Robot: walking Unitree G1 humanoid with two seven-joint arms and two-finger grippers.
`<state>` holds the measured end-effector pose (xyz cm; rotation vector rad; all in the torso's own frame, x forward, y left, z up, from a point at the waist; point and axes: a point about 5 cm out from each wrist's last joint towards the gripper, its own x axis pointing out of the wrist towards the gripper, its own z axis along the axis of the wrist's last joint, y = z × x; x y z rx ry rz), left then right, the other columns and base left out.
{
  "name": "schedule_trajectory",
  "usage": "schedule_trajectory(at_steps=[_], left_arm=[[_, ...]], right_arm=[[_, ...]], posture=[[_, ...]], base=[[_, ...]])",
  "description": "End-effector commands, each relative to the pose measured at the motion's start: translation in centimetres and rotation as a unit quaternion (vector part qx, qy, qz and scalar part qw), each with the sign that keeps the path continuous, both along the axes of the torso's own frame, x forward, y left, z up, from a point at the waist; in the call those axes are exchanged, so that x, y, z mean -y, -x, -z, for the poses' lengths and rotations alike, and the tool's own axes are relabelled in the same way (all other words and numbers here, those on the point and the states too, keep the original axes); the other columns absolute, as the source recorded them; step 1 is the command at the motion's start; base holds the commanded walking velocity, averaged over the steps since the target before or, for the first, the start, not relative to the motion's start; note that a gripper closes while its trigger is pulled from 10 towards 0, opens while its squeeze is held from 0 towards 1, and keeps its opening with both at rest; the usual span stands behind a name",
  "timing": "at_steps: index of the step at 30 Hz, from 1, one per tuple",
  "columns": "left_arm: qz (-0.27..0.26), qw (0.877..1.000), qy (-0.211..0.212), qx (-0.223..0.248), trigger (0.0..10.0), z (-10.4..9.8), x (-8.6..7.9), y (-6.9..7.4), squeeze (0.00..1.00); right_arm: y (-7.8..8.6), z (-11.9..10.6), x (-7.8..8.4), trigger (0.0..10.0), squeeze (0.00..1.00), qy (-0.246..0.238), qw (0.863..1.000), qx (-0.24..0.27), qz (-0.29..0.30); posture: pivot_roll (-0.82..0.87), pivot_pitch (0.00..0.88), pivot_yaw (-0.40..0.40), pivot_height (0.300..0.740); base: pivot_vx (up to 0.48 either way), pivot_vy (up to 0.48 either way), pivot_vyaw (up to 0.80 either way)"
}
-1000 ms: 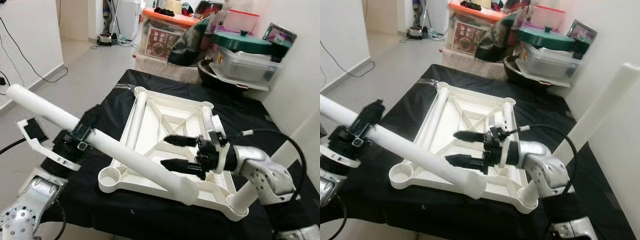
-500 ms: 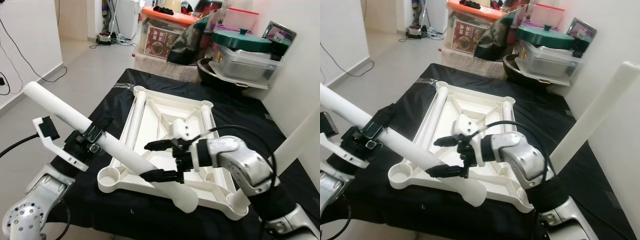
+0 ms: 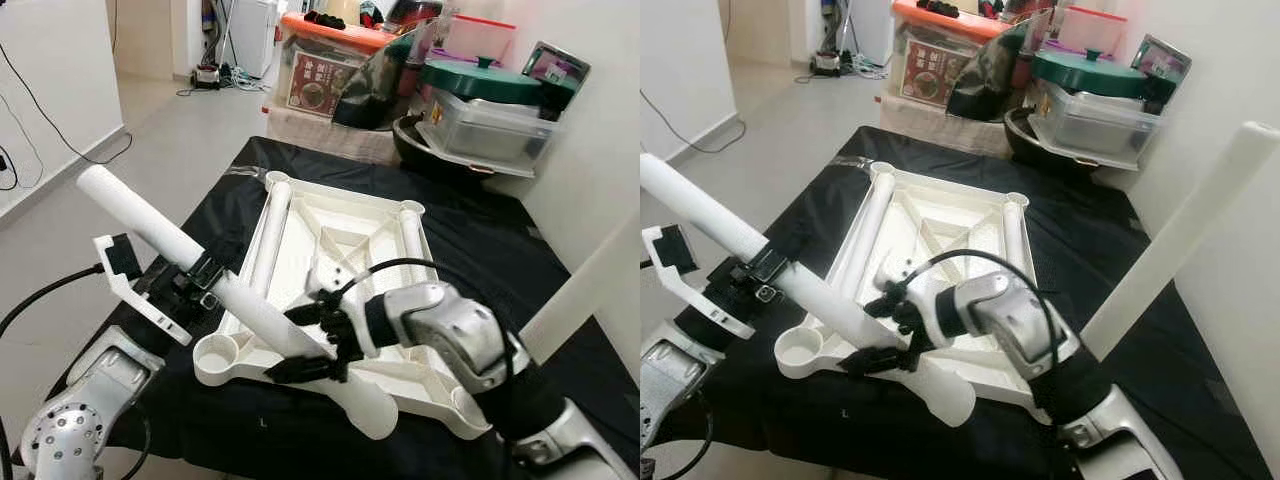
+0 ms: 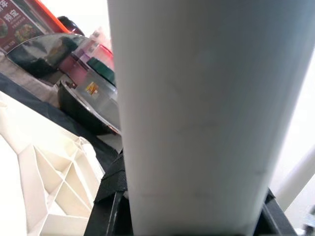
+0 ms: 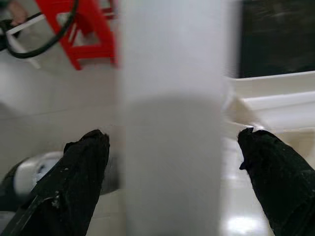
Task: Building children table
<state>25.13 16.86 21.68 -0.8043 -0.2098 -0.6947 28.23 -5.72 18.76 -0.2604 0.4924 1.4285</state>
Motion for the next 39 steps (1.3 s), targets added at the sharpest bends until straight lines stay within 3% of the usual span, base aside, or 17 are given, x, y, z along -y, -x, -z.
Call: schedule_trajectory(at_steps=[1, 5, 6, 8, 9, 10, 11, 27, 28, 30, 31, 39], left_arm=[[0.008, 1.000, 0.000, 0.012, 0.0, -0.2, 0.6, -0.2, 0.00], [0.006, 1.000, -0.001, 0.014, 0.0, -0.2, 0.7, -0.3, 0.00], [0.005, 1.000, -0.001, 0.014, 0.0, -0.2, 0.7, -0.4, 0.00], [0.005, 1.000, -0.001, 0.014, 0.0, -0.2, 0.7, -0.4, 0.00], [0.002, 1.000, -0.001, 0.014, 0.0, -0.2, 0.6, -0.5, 0.00], [0.002, 1.000, -0.001, 0.014, 0.0, -0.2, 0.6, -0.5, 0.00], [-0.002, 1.000, 0.000, 0.014, 0.0, -0.2, 0.6, -0.6, 0.00], [-0.009, 1.000, -0.011, 0.017, 0.0, -0.4, 1.0, -1.1, 0.00], [-0.023, 0.999, -0.022, 0.007, 10.0, -0.2, 0.8, -1.4, 0.00], [-0.033, 0.999, -0.029, 0.000, 10.0, 0.0, 0.6, -1.6, 0.00], [-0.033, 0.999, -0.024, 0.001, 10.0, -0.1, 0.4, -1.6, 1.00], [-0.049, 0.998, -0.021, 0.018, 10.0, -0.3, -0.4, -1.7, 1.00]], right_arm=[[0.4, -0.1, -0.7, 10.0, 0.00, 0.005, 1.000, 0.003, -0.011], [0.7, 0.6, -1.4, 9.9, 0.00, 0.012, 1.000, 0.002, -0.011], [0.8, 0.8, -1.6, 7.1, 0.00, 0.010, 1.000, -0.003, -0.011], [0.8, 0.8, -1.6, 7.1, 0.00, 0.010, 1.000, -0.003, -0.011], [1.0, 0.9, -2.0, 2.4, 0.00, -0.001, 1.000, -0.011, -0.009], [1.0, 0.9, -2.0, 2.4, 0.00, -0.001, 1.000, -0.011, -0.009], [0.9, 0.9, -2.2, 0.0, 0.00, -0.008, 1.000, -0.012, -0.001], [0.8, 2.0, -2.0, 0.0, 0.00, -0.011, 0.999, -0.018, 0.039], [0.8, 2.0, -2.0, 0.0, 0.00, -0.015, 0.999, -0.020, 0.041], [0.7, 2.0, -1.9, 0.0, 0.00, -0.017, 0.999, -0.021, 0.043], [0.7, 1.9, -1.8, 0.0, 0.00, -0.020, 0.999, -0.021, 0.045], [0.1, 1.8, -0.9, 0.0, 0.00, -0.028, 0.997, -0.022, 0.064]], posture=[[0.12, 0.000, -0.187, 0.740], [0.13, 0.000, -0.188, 0.740], [0.13, 0.000, -0.188, 0.740], [0.13, 0.000, -0.188, 0.740], [0.13, 0.000, -0.187, 0.740], [0.13, 0.000, -0.187, 0.740], [0.13, 0.000, -0.184, 0.740], [0.13, 0.000, -0.177, 0.740], [0.13, 0.000, -0.175, 0.740], [0.13, 0.000, -0.175, 0.740], [0.13, 0.000, -0.175, 0.740], [0.13, 0.000, -0.178, 0.740]], base=[[0.000, 0.000, 0.00], [0.000, 0.000, 0.00], [0.000, 0.000, 0.00], [0.000, 0.000, 0.00], [0.000, 0.000, 0.00], [0.000, 0.000, 0.00], [0.000, 0.000, 0.00], [0.000, 0.000, 0.00], [0.000, 0.000, 0.00], [0.000, 0.000, 0.00], [0.000, 0.000, 0.00], [0.000, 0.000, 0.00]])
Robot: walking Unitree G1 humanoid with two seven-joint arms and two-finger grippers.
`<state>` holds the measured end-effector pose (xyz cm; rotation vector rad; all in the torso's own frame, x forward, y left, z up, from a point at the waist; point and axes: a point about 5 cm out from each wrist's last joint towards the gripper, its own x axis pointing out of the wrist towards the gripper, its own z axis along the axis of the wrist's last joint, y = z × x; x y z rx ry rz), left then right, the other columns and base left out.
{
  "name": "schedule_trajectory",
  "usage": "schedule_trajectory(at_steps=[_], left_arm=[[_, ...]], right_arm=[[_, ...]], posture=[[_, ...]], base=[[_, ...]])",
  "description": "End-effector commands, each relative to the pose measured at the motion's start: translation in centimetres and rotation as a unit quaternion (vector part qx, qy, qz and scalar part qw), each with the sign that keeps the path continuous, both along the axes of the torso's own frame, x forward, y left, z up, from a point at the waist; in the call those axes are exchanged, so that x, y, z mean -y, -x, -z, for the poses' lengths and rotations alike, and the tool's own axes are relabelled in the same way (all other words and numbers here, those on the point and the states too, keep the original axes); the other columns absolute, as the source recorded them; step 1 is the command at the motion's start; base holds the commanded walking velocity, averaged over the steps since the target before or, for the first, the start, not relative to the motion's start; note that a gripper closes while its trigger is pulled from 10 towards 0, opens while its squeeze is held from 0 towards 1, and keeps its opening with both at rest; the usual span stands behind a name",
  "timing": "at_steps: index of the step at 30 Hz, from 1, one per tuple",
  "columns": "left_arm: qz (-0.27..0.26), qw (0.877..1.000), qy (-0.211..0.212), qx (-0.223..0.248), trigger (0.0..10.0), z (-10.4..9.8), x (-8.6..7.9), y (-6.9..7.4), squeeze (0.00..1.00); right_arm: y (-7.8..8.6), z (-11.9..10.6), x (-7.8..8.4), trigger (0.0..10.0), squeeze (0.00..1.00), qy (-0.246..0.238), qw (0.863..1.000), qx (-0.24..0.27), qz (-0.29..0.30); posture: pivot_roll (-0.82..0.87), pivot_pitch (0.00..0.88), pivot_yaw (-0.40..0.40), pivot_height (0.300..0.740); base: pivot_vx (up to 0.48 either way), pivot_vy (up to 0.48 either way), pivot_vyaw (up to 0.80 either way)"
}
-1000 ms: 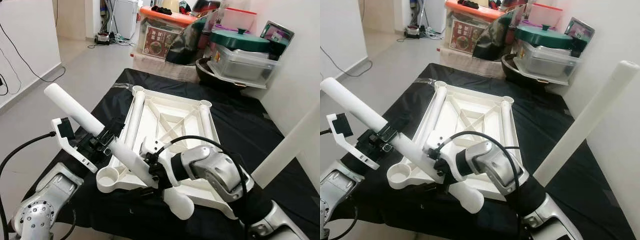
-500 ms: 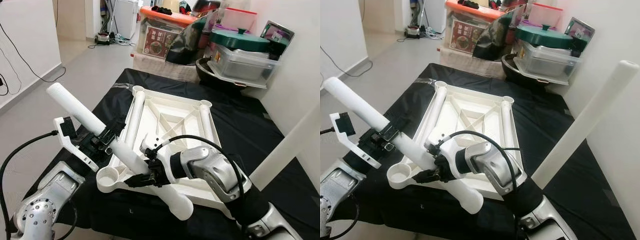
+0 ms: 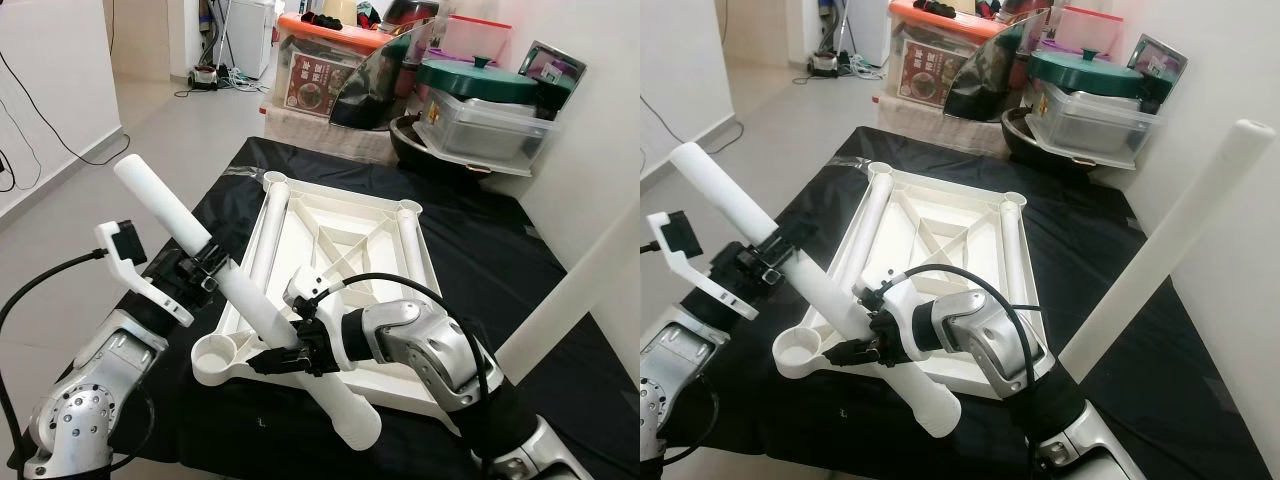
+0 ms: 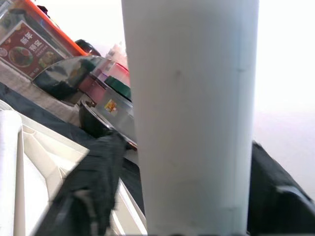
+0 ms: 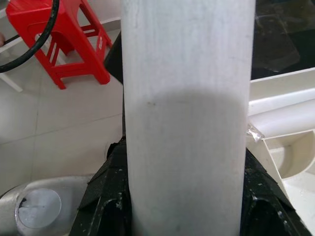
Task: Building children table
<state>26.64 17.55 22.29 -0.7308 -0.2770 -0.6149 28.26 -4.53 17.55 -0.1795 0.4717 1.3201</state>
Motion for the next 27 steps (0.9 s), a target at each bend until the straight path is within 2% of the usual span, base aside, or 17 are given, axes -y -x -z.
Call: schedule_trajectory(at_steps=[1, 4, 6, 11, 12, 13, 14, 16, 17, 18, 19, 20, 22, 24, 25, 26, 27], left_arm=[[0.024, 1.000, 0.011, 0.004, 10.0, 0.1, 0.2, 0.3, 1.00], [0.038, 0.999, 0.019, 0.011, 10.0, 0.0, 0.2, 0.7, 1.00], [0.061, 0.997, 0.029, 0.028, 10.0, -0.5, 0.0, 1.7, 1.00], [0.065, 0.997, 0.029, 0.035, 10.0, -0.6, -0.1, 2.1, 1.00], [0.067, 0.996, 0.037, 0.039, 10.0, -0.8, -0.6, 2.5, 1.00], [0.067, 0.996, 0.037, 0.039, 10.0, -0.8, -0.6, 2.5, 1.00], [0.062, 0.997, 0.036, 0.039, 10.0, -0.8, -0.7, 2.5, 0.00], [0.058, 0.997, 0.034, 0.037, 10.0, -0.8, -0.8, 2.5, 0.00], [0.050, 0.998, 0.027, 0.032, 10.0, -0.6, -1.0, 2.5, 0.00], [0.050, 0.998, 0.027, 0.032, 10.0, -0.6, -1.0, 2.5, 0.00], [0.047, 0.998, 0.023, 0.031, 10.0, -0.5, -1.0, 2.5, 0.00], [0.045, 0.998, 0.020, 0.028, 10.0, -0.4, -1.1, 2.5, 0.00], [0.044, 0.999, 0.012, 0.019, 10.0, -0.1, -1.2, 2.7, 0.00], [0.045, 0.999, 0.012, 0.019, 10.0, -0.1, -1.2, 2.7, 0.00], [0.043, 0.999, 0.002, 0.012, 10.0, 0.3, -1.2, 2.8, 0.00], [0.039, 0.999, -0.012, 0.004, 10.0, 0.7, -1.1, 2.8, 0.00], [0.035, 0.999, -0.030, -0.009, 10.0, 1.3, -1.0, 2.8, 0.00]], right_arm=[[-0.1, 0.4, 0.8, 0.0, 0.00, -0.008, 1.000, -0.016, 0.011], [-0.3, 0.3, 1.2, 0.0, 0.00, -0.011, 1.000, -0.014, 0.018], [-1.1, -0.8, 2.8, 0.0, 0.00, -0.031, 0.998, -0.011, 0.049], [-1.6, -1.8, 4.0, 0.0, 0.00, -0.049, 0.997, -0.010, 0.066], [-2.5, -3.3, 5.5, 0.0, 0.00, -0.064, 0.994, 0.003, 0.088], [-2.5, -3.3, 5.5, 0.0, 0.00, -0.064, 0.994, 0.003, 0.088], [-3.1, -4.1, 6.3, 0.0, 0.00, -0.070, 0.992, 0.013, 0.103], [-3.4, -4.7, 6.7, 0.0, 0.00, -0.075, 0.991, 0.020, 0.112], [-4.2, -5.8, 7.3, 0.0, 0.00, -0.090, 0.986, 0.037, 0.138], [-4.2, -5.8, 7.3, 0.0, 0.00, -0.090, 0.986, 0.037, 0.138], [-4.9, -6.6, 7.7, 0.0, 0.00, -0.105, 0.980, 0.046, 0.163], [-5.8, -7.5, 8.2, 0.0, 0.00, -0.121, 0.971, 0.059, 0.199], [-8.0, -9.2, 9.3, 0.0, 0.00, -0.157, 0.937, 0.091, 0.300], [-8.1, -9.3, 9.4, 0.0, 0.00, -0.159, 0.934, 0.093, 0.307], [-8.8, -10.1, 10.0, 0.0, 0.00, -0.192, 0.913, 0.093, 0.348], [-9.6, -10.9, 10.7, 0.0, 0.00, -0.231, 0.882, 0.087, 0.401], [-10.3, -11.5, 11.4, 0.0, 0.00, -0.280, 0.845, 0.065, 0.451]], posture=[[0.14, 0.000, -0.175, 0.740], [0.14, 0.000, -0.175, 0.740], [0.13, 0.000, -0.168, 0.740], [0.13, 0.000, -0.171, 0.740], [0.13, 0.000, -0.171, 0.740], [0.13, 0.000, -0.171, 0.740], [0.12, 0.000, -0.173, 0.740], [0.12, 0.000, -0.173, 0.740], [0.12, 0.000, -0.175, 0.740], [0.12, 0.000, -0.175, 0.740], [0.12, 0.000, -0.175, 0.740], [0.12, 0.000, -0.176, 0.740], [0.12, 0.000, -0.176, 0.740], [0.12, 0.000, -0.176, 0.740], [0.13, 0.000, -0.183, 0.740], [0.13, 0.000, -0.183, 0.740], [0.13, 0.000, -0.180, 0.740]], base=[[0.000, 0.000, 0.00], [0.000, 0.000, 0.00], [0.000, 0.000, 0.00], [0.000, 0.000, 0.00], [0.000, 0.000, 0.00], [0.000, 0.000, 0.00], [0.000, 0.000, 0.00], [0.000, 0.000, 0.00], [0.000, 0.000, 0.00], [0.000, 0.000, 0.00], [0.000, 0.000, 0.00], [0.000, 0.000, 0.00], [0.000, 0.000, 0.00], [0.000, 0.000, 0.00], [0.000, 0.000, 0.00], [0.000, 0.000, 0.00], [0.000, 0.000, 0.00]])
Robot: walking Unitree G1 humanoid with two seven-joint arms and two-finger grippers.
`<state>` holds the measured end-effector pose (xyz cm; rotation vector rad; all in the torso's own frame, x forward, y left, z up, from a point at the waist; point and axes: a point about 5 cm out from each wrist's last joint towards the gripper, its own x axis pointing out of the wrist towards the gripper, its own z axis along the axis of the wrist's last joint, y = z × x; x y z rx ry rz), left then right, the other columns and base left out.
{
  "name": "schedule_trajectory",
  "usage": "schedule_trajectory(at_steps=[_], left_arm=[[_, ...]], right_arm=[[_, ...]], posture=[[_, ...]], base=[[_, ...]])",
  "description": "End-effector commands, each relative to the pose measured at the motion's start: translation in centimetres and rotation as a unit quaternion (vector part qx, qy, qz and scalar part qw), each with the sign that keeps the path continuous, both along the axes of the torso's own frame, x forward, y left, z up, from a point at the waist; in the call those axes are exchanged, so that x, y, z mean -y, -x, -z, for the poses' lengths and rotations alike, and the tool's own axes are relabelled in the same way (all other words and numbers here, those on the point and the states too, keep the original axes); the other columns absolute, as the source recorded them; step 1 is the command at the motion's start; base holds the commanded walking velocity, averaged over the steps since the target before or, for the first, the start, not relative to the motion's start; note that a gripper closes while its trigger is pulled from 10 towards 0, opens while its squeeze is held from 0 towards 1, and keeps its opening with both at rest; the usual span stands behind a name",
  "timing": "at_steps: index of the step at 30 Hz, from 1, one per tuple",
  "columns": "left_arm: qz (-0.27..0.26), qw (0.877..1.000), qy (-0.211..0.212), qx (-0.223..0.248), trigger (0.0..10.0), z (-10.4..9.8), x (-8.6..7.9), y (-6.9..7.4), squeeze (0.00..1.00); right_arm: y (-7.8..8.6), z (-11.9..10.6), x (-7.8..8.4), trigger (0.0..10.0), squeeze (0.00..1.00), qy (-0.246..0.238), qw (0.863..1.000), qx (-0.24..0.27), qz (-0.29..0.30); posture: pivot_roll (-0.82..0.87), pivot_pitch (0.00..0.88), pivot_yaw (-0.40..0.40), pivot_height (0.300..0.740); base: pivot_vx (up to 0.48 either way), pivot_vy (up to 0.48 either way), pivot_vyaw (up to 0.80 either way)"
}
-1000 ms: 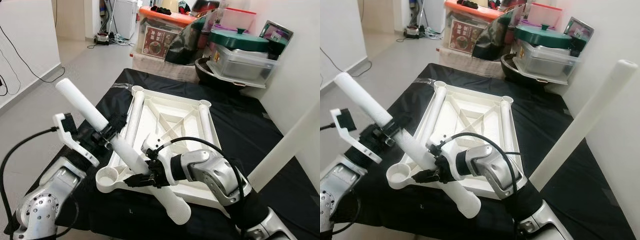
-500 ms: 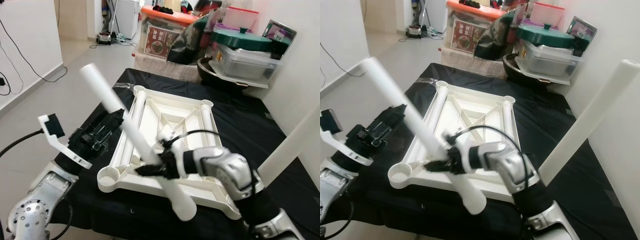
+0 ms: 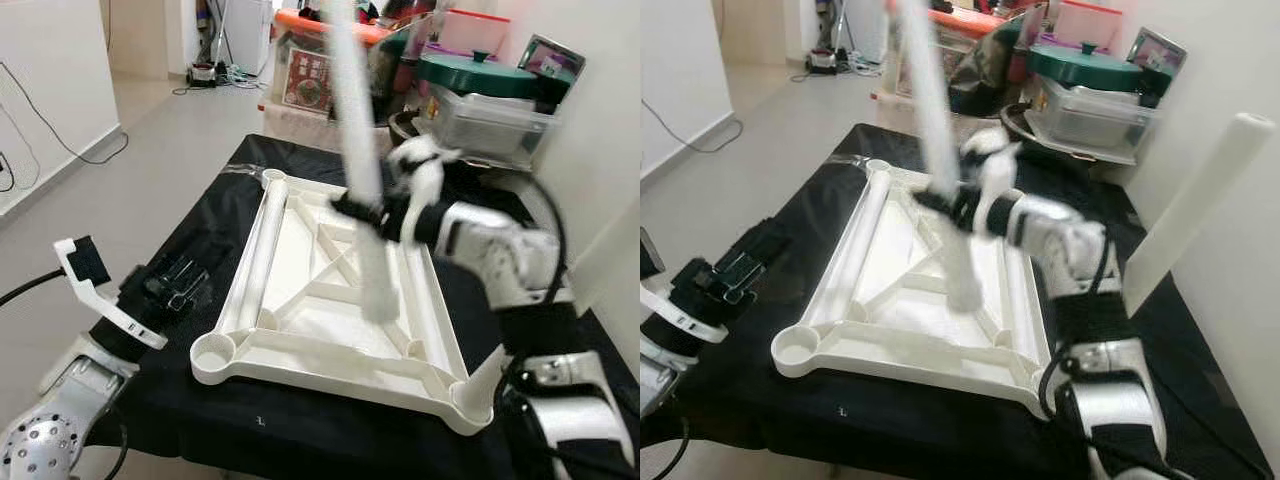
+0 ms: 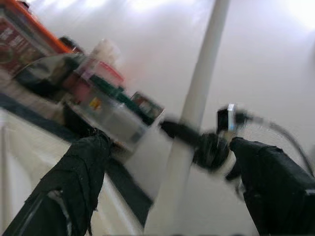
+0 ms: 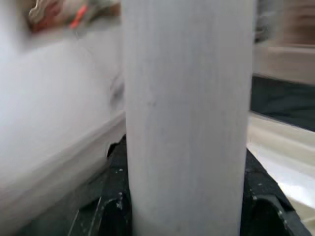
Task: Building children table
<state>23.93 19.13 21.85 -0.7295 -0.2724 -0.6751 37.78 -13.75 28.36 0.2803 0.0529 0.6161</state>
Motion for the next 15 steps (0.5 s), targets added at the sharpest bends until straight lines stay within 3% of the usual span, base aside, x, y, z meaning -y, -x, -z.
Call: schedule_trajectory(at_steps=[1, 4, 7, 8, 11, 15], left_arm=[[0.007, 0.999, -0.028, -0.017, 10.0, 0.8, 0.6, 0.1, 0.00], [0.010, 0.997, -0.062, -0.036, 10.0, 1.8, 0.9, 0.4, 0.00], [0.027, 0.987, -0.145, -0.060, 10.0, 3.5, 1.9, 0.8, 0.00], [0.027, 0.987, -0.145, -0.060, 10.0, 3.5, 1.9, 0.8, 0.00], [0.058, 0.976, -0.197, -0.072, 10.0, 4.8, 3.0, 1.3, 0.00], [0.069, 0.976, -0.196, -0.069, 10.0, 5.0, 3.6, 1.4, 0.00]], right_arm=[[-0.8, -0.7, 2.1, 0.0, 0.00, -0.065, 0.995, -0.006, 0.082], [-1.6, -1.1, 3.1, 0.0, 0.00, -0.168, 0.974, -0.036, 0.144], [-1.9, -1.3, 3.5, 0.0, 0.00, -0.240, 0.956, -0.051, 0.163], [-1.9, -1.3, 3.5, 0.0, 0.00, -0.240, 0.956, -0.051, 0.163], [-2.1, -1.8, 2.9, 0.0, 0.00, -0.280, 0.947, -0.050, 0.153], [-2.1, -1.6, 1.9, 0.0, 0.00, -0.271, 0.951, -0.051, 0.141]], posture=[[0.13, 0.000, -0.180, 0.740], [0.14, 0.000, -0.181, 0.740], [0.14, 0.000, -0.181, 0.740], [0.14, 0.000, -0.181, 0.740], [0.14, 0.000, -0.179, 0.740], [0.14, 0.000, -0.174, 0.740]], base=[[0.000, 0.000, 0.00], [0.000, 0.000, 0.00], [0.000, 0.000, 0.00], [0.000, 0.000, 0.00], [0.000, 0.000, 0.00], [0.000, 0.000, 0.00]])
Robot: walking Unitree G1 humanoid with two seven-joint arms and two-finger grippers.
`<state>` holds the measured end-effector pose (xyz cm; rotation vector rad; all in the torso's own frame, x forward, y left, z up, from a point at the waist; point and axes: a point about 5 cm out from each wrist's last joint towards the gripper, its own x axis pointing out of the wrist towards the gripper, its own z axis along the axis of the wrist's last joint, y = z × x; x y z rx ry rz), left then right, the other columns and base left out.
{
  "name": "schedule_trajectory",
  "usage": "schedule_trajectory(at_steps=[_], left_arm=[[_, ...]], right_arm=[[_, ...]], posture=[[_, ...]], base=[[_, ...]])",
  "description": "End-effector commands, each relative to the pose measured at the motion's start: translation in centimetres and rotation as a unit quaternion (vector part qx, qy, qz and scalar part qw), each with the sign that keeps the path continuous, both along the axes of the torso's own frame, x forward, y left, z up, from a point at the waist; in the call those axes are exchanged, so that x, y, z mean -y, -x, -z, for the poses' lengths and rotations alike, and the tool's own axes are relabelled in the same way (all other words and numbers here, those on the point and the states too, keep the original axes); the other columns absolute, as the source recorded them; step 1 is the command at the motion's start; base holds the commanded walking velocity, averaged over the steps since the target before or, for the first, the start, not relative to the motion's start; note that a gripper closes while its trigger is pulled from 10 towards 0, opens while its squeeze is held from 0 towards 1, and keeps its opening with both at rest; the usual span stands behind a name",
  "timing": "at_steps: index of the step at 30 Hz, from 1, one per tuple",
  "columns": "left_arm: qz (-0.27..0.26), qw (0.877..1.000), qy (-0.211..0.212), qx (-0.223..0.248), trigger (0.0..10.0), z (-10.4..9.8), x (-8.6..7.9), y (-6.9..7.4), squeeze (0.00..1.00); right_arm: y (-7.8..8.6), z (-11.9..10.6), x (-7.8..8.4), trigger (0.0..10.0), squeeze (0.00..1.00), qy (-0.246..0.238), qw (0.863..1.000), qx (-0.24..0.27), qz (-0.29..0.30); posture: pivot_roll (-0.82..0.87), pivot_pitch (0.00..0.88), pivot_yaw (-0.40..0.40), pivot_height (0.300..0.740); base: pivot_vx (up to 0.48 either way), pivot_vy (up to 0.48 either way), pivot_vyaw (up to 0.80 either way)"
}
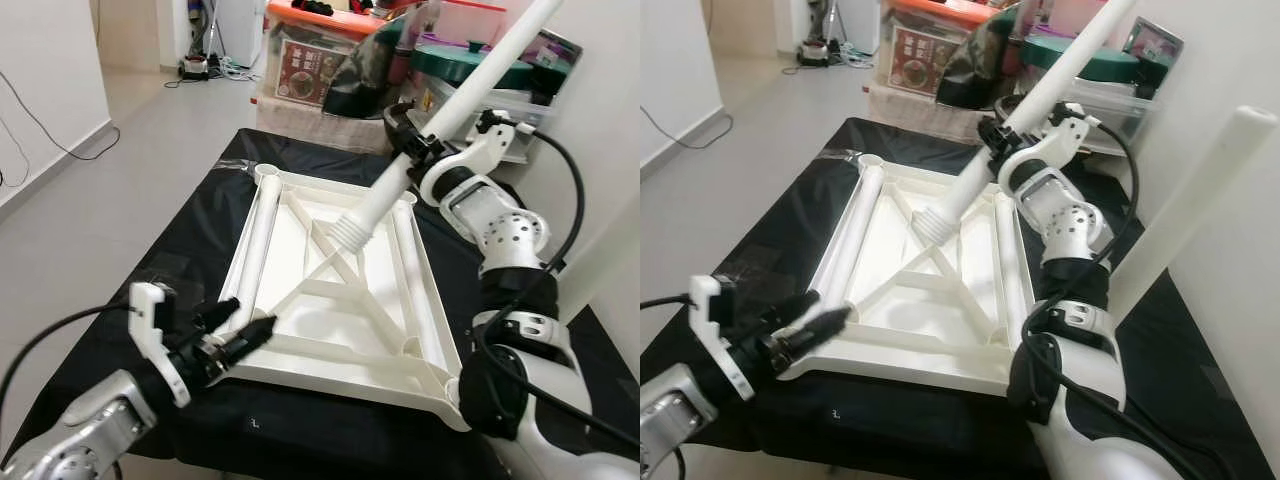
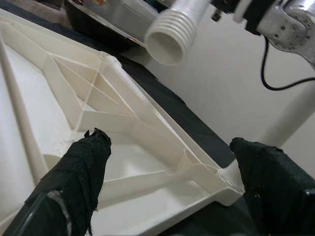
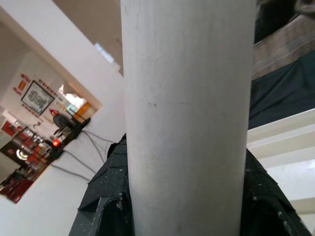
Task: Building children table
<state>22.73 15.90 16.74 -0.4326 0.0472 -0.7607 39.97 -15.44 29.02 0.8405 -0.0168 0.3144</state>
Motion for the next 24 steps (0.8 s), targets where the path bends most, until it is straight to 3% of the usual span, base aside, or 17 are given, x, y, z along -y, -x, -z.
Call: schedule_trajectory(at_steps=[1, 4, 9, 11, 16, 19, 24], left_arm=[[0.008, 1.000, -0.006, 0.009, 10.0, -0.1, 0.5, 0.2, 0.00], [0.007, 1.000, -0.008, 0.011, 10.0, 0.0, 0.6, 0.2, 0.00], [-0.003, 1.000, -0.015, 0.016, 10.0, 0.1, 0.4, -0.2, 0.00], [-0.002, 0.999, -0.026, 0.020, 10.0, 0.2, 0.3, -0.3, 0.00], [-0.009, 0.999, -0.034, 0.023, 10.0, 0.2, 0.0, -0.5, 0.00], [-0.035, 0.998, -0.047, 0.034, 10.0, -0.1, -0.6, -1.2, 0.00], [-0.044, 0.997, -0.043, 0.041, 10.0, -0.5, -0.8, -1.6, 0.00]], right_arm=[[0.0, -1.1, 0.1, 0.0, 0.00, -0.009, 1.000, 0.017, 0.008], [0.0, -1.1, 0.0, 0.0, 0.00, -0.014, 1.000, 0.017, 0.009], [0.3, -0.9, -0.8, 0.0, 0.00, 0.001, 1.000, 0.027, -0.006], [0.7, -0.5, -1.9, 0.0, 0.00, 0.022, 0.998, 0.044, -0.026], [1.0, -0.4, -2.4, 0.0, 0.00, 0.036, 0.997, 0.055, -0.033], [1.8, -0.4, -3.6, 0.0, 0.00, 0.053, 0.994, 0.081, -0.058], [3.7, -1.1, -5.1, 0.0, 0.00, 0.025, 0.981, 0.153, -0.119]], posture=[[0.14, 0.000, -0.174, 0.740], [0.14, 0.000, -0.174, 0.740], [0.13, 0.000, -0.173, 0.740], [0.13, 0.000, -0.172, 0.740], [0.13, 0.000, -0.170, 0.740], [0.13, 0.000, -0.167, 0.740], [0.13, 0.000, -0.163, 0.740]], base=[[0.000, 0.000, 0.00], [0.000, 0.000, 0.00], [0.000, 0.000, 0.00], [0.000, 0.000, 0.00], [0.000, 0.000, 0.00], [0.000, 0.000, 0.00], [0.000, 0.000, 0.00]])
